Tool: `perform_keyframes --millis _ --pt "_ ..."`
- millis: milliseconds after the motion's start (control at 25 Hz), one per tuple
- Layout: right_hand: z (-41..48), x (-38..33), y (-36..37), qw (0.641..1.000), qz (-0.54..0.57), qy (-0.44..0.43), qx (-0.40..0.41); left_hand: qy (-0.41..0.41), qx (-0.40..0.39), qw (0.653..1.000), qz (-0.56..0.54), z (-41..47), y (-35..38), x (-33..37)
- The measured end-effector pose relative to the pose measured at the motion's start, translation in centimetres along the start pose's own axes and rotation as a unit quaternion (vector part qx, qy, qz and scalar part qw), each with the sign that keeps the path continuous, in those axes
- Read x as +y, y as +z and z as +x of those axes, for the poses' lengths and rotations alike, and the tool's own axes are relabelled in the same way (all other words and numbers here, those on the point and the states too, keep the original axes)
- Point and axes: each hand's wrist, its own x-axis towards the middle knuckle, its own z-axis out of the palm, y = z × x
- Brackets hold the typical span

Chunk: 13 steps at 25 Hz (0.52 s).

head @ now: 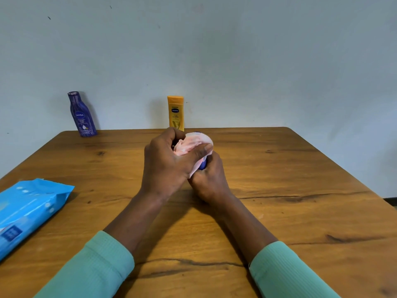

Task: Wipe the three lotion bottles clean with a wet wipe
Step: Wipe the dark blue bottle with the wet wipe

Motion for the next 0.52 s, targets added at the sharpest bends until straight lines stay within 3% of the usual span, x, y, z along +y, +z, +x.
perform_keyframes --millis 160,240,360,520 --pt "0.2 0.0 -0.9 0.998 0.039 -0.025 -0.038 -0.008 -0.114 0.987 -0.114 1.2 -1.4 -1.1" --pt "0.1 -0.2 -0.9 0.995 0.086 0.023 -0.044 -0.012 -0.144 0.979 -0.141 1.5 -1.9 -1.6" --pt "0.5 0.1 -1.0 0.991 0.074 0.074 -0.088 -0.021 -0.146 0.973 -0.178 1.6 -1.9 -1.9" --pt "0.5 0.0 -0.3 0.992 0.043 0.053 -0.109 -0.036 -0.124 0.967 -0.218 1.7 -1.6 -1.8"
